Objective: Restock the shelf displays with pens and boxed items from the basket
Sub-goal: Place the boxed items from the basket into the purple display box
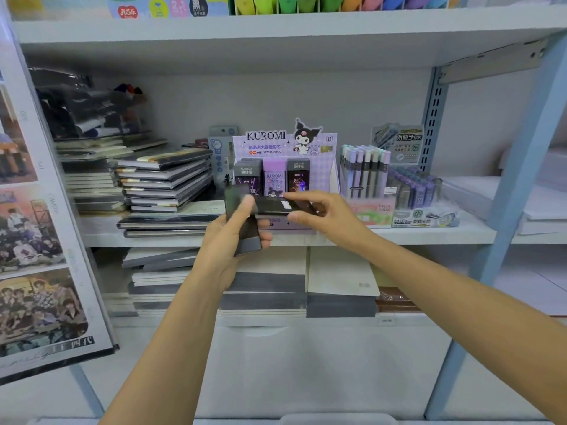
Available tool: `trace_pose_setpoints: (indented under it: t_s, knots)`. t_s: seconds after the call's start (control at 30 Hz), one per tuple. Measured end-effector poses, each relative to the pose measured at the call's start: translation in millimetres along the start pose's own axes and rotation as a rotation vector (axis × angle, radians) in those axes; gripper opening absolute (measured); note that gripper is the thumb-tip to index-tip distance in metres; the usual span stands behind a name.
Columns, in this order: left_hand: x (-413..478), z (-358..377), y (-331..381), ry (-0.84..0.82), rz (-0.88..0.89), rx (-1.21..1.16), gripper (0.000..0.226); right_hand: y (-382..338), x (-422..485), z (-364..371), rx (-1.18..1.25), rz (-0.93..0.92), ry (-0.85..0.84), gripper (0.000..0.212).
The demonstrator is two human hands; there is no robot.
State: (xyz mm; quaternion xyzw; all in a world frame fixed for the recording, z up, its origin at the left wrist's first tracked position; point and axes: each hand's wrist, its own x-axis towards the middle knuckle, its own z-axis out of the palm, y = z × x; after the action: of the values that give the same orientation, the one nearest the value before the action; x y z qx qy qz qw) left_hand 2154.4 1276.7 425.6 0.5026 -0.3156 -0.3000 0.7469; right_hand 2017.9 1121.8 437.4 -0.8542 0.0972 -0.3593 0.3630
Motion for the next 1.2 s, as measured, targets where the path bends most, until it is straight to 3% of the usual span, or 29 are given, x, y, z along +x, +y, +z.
trace_pose_setpoints:
  t_s: [0.1,0.27,0.37,0.47,0.57,0.67,0.97,1.2]
  knots:
    - [2.5,0.3,-1.0,-0.056,0.019,-0.052,0.063,2.7,-2.5,5.7,0.108,0.020,0.049,0.025]
    - [3.4,5.1,-8.7,-0.069,0.128,-0.022,0.039,0.0,-5.9,15.8,0.210,0.083,-0.016,0.049]
    - [3.9,5.3,-8.6,-0.028,0.154,-0.017,0.033,-3.5,-7.8,18.0,0.195,0.104,-0.056,0.045]
    - [4.2,5.5,-8.9,-0.021,0.168,0.070,0.028,-8.7,-3.0,15.6,0.119,0.049,-0.023,0.028]
    - [1.1,10.2,-10.4,-0.068,0.194,0.210,0.028,-17.7,1.8,12.3,0.108,0.004,-0.006,0.048]
    - [-2.3,13.8,-11.3,-0.118,0.197,0.246,0.024,-23.5,3.7,11.1,0.045,-0.038,-0.021,0.045]
    - [-1.1,-0.6,-6.0,-0.065,0.151,0.167,0.028,-36.7,40.4,-35.5,0.086,-0.032,0.411,0.018]
    - [-4.8,-3.0,-1.2,-0.023,0.155,0.189,0.031,-22.6,58.4,-25.8,-0.142,0.061,0.334,0.017]
